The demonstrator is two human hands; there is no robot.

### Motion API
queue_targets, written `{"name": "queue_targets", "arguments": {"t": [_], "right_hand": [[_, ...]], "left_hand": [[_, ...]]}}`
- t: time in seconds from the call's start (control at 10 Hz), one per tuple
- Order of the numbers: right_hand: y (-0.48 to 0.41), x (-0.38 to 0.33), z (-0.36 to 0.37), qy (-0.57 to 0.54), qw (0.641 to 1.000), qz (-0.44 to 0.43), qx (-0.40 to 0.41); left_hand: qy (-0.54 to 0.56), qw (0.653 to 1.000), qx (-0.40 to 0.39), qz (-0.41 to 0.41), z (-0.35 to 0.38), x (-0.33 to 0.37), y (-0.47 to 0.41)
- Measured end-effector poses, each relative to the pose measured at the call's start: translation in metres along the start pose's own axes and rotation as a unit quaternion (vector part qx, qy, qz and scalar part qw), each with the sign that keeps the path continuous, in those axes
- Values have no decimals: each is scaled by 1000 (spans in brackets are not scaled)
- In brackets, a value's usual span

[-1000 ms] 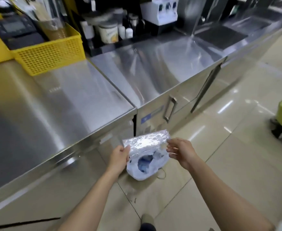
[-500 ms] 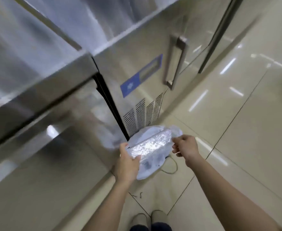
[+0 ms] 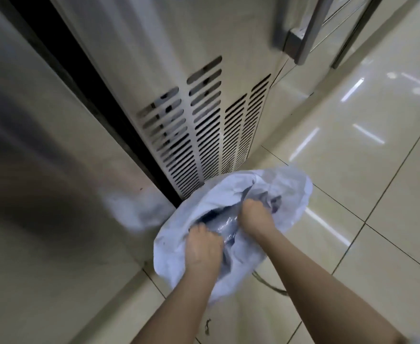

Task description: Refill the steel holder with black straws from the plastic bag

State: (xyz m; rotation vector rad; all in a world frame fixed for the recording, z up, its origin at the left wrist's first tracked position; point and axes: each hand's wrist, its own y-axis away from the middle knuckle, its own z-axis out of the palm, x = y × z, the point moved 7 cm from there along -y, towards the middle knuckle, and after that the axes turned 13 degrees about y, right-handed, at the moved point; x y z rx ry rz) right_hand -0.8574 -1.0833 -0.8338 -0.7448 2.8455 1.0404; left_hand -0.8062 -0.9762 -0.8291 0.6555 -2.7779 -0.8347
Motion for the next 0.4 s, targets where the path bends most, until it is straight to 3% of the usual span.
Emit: {"name": "queue_targets", "arguments": {"t": [0.1,0.2,0.3,0.4], "right_hand": [[-6,-6,22,144,987,-38,-61],[0,-8,33,216,971,-61,-77],[17,-15,8,226,972,-56,-31],[48,-26,-38,219,970,-80,65]], "left_hand": [[-5,998,-60,-36,28,-4,-18],[60,996,-39,-55,18,-13,-13],[148,988,9,-43,-13,-13,8],[201,973,109,-20,-63,-12,41]]}}
